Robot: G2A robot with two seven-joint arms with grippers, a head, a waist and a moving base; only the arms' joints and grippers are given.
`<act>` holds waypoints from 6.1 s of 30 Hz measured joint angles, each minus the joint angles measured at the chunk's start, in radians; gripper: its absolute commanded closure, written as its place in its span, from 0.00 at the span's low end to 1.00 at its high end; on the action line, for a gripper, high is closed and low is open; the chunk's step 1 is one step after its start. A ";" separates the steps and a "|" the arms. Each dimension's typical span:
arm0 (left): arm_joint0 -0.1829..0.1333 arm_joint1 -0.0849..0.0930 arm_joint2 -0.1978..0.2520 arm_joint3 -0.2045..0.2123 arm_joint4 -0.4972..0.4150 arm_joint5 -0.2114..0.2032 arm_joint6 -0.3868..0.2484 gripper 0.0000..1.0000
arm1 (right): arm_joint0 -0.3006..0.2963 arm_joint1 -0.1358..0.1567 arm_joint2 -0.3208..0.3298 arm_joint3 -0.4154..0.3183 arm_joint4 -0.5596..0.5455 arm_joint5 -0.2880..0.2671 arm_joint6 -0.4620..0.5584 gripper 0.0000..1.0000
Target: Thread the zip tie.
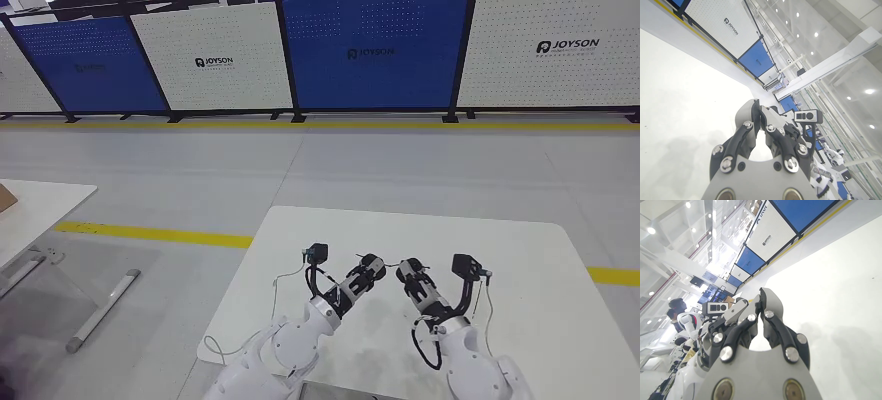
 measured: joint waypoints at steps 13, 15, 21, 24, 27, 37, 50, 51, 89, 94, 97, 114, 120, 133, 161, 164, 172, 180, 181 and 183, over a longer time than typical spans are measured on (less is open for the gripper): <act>0.003 -0.003 -0.006 -0.006 -0.012 0.005 0.000 0.71 | 0.001 0.002 0.002 0.005 0.016 -0.005 0.011 1.00; 0.002 -0.004 -0.005 -0.006 -0.004 0.008 0.001 0.69 | 0.001 0.002 0.003 0.005 0.014 -0.005 0.010 1.00; -0.002 -0.004 -0.001 -0.005 0.029 0.016 -0.002 0.75 | -0.001 0.003 0.003 0.003 0.003 -0.003 0.004 1.00; -0.002 -0.004 0.004 -0.006 0.045 0.018 -0.006 0.82 | -0.002 0.004 0.002 0.002 -0.003 -0.002 0.001 1.00; -0.002 -0.005 0.006 -0.005 0.053 0.019 -0.011 0.79 | -0.003 0.005 0.002 0.001 -0.007 -0.003 0.000 1.00; -0.012 -0.009 0.010 0.011 0.052 0.026 -0.013 0.86 | -0.008 0.007 0.002 -0.009 -0.013 -0.012 -0.005 1.00; -0.021 -0.014 0.014 0.025 0.040 0.024 -0.016 1.00 | -0.008 0.008 0.000 -0.008 -0.014 -0.016 -0.012 1.00; -0.022 -0.014 0.014 0.025 0.039 0.022 -0.018 1.00 | -0.008 0.008 0.000 -0.008 -0.014 -0.016 -0.012 1.00; -0.019 -0.023 0.024 0.020 0.055 0.025 -0.009 1.00 | -0.037 0.020 0.037 -0.029 0.000 -0.024 0.000 1.00; -0.024 -0.025 0.028 0.015 0.060 0.027 -0.013 1.00 | -0.039 0.021 0.042 -0.033 -0.003 -0.026 -0.003 1.00; -0.024 -0.025 0.029 0.014 0.061 0.028 -0.013 1.00 | -0.038 0.022 0.042 -0.033 -0.006 -0.031 -0.002 1.00; -0.030 -0.028 0.032 0.010 0.052 0.017 -0.041 1.00 | -0.027 0.027 0.042 -0.035 -0.008 -0.048 0.026 1.00; -0.032 -0.029 0.028 0.012 0.050 0.021 -0.039 0.73 | -0.024 0.028 0.041 -0.035 -0.010 -0.043 0.028 1.00; -0.023 -0.027 0.007 0.018 0.043 0.011 -0.041 0.75 | -0.018 0.028 0.038 -0.017 -0.022 -0.014 0.013 1.00; -0.022 -0.032 0.010 0.024 0.035 0.005 -0.032 0.88 | -0.028 0.032 0.040 -0.025 -0.039 -0.030 0.000 1.00; -0.022 -0.032 0.010 0.025 0.034 0.005 -0.028 0.89 | -0.028 0.033 0.039 -0.024 -0.044 -0.033 0.006 1.00; -0.024 -0.034 0.015 0.027 0.038 0.008 -0.025 1.00 | -0.027 0.035 0.042 -0.023 -0.046 -0.040 0.010 1.00; -0.026 -0.036 0.020 0.029 0.050 0.006 -0.030 1.00 | -0.024 0.035 0.048 -0.028 -0.040 -0.043 -0.003 1.00; -0.027 -0.036 0.021 0.029 0.051 0.007 -0.031 1.00 | -0.024 0.035 0.049 -0.031 -0.041 -0.045 -0.004 1.00; -0.027 -0.036 0.022 0.028 0.053 0.007 -0.031 1.00 | -0.026 0.036 0.050 -0.035 -0.041 -0.046 -0.007 1.00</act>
